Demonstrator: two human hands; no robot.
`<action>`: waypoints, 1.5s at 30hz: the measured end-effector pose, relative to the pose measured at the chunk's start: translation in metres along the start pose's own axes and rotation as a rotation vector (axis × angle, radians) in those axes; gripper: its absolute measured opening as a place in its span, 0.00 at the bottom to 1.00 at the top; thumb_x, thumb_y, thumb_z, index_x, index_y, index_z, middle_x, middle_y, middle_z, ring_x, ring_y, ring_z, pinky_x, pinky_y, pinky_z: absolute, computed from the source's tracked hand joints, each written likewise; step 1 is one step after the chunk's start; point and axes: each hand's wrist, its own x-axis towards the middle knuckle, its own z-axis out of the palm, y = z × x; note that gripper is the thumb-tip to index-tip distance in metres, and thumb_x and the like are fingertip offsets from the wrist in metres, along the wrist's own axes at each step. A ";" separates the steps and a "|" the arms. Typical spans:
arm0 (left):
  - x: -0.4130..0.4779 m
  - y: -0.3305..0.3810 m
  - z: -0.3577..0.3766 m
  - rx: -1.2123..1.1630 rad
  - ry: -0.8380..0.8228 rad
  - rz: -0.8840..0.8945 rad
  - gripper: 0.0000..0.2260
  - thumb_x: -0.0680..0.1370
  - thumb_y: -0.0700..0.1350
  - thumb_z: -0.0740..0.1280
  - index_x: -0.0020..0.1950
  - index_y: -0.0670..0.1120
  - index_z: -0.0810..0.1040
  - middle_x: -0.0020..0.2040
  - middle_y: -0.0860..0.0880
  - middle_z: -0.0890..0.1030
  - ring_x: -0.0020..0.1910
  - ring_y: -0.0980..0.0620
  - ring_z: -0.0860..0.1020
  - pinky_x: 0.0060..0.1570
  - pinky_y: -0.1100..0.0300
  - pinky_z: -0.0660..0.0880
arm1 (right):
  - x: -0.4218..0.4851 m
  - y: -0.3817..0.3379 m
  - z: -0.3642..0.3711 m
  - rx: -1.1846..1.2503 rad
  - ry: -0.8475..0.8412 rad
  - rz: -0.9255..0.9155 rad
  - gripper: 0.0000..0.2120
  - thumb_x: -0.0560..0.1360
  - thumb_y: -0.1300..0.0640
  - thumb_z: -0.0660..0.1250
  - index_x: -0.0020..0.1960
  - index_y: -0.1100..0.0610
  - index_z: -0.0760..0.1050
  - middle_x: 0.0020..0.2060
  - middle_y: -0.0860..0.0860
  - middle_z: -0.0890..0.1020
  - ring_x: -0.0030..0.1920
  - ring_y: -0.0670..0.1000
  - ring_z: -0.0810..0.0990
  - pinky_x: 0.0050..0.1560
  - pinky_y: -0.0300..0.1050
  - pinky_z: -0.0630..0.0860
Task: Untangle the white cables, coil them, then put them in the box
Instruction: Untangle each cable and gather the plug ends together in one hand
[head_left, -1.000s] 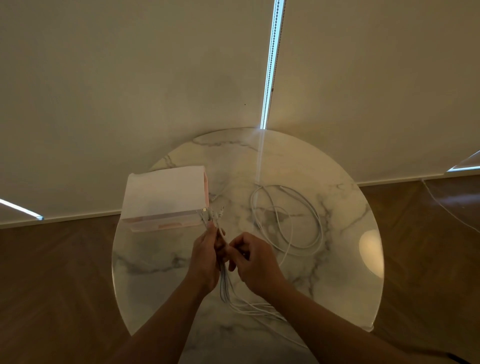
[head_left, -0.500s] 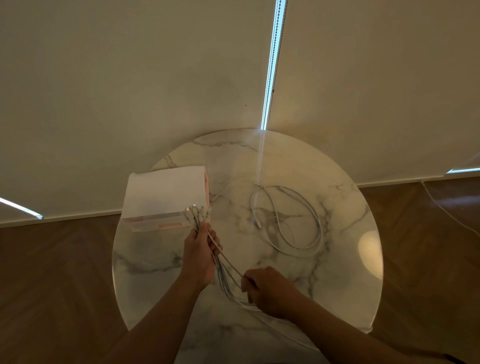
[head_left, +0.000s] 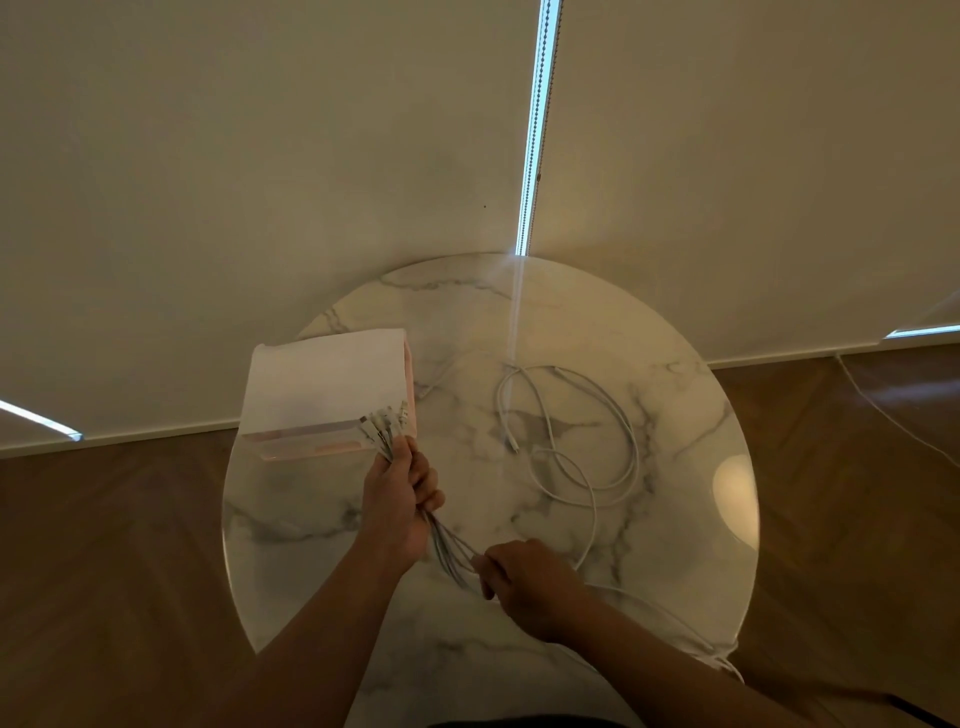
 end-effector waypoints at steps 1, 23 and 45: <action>0.000 0.000 -0.001 -0.006 0.006 -0.009 0.15 0.85 0.48 0.53 0.41 0.47 0.69 0.26 0.53 0.62 0.22 0.56 0.57 0.22 0.63 0.56 | -0.002 0.003 0.002 -0.030 0.018 -0.008 0.20 0.82 0.44 0.52 0.36 0.50 0.72 0.37 0.51 0.80 0.41 0.52 0.78 0.42 0.46 0.68; 0.013 0.022 -0.100 -0.065 0.460 0.087 0.17 0.85 0.44 0.53 0.35 0.50 0.63 0.20 0.56 0.62 0.17 0.58 0.58 0.20 0.70 0.54 | -0.070 0.183 -0.037 -0.403 -0.146 0.355 0.25 0.73 0.31 0.40 0.42 0.44 0.70 0.38 0.41 0.73 0.44 0.44 0.76 0.47 0.40 0.72; -0.043 -0.006 0.007 0.775 -0.209 0.312 0.19 0.85 0.47 0.56 0.43 0.36 0.76 0.28 0.45 0.79 0.20 0.53 0.65 0.22 0.63 0.62 | -0.022 -0.020 -0.047 0.053 0.019 -0.107 0.17 0.82 0.53 0.55 0.38 0.53 0.75 0.32 0.45 0.74 0.35 0.45 0.73 0.41 0.41 0.66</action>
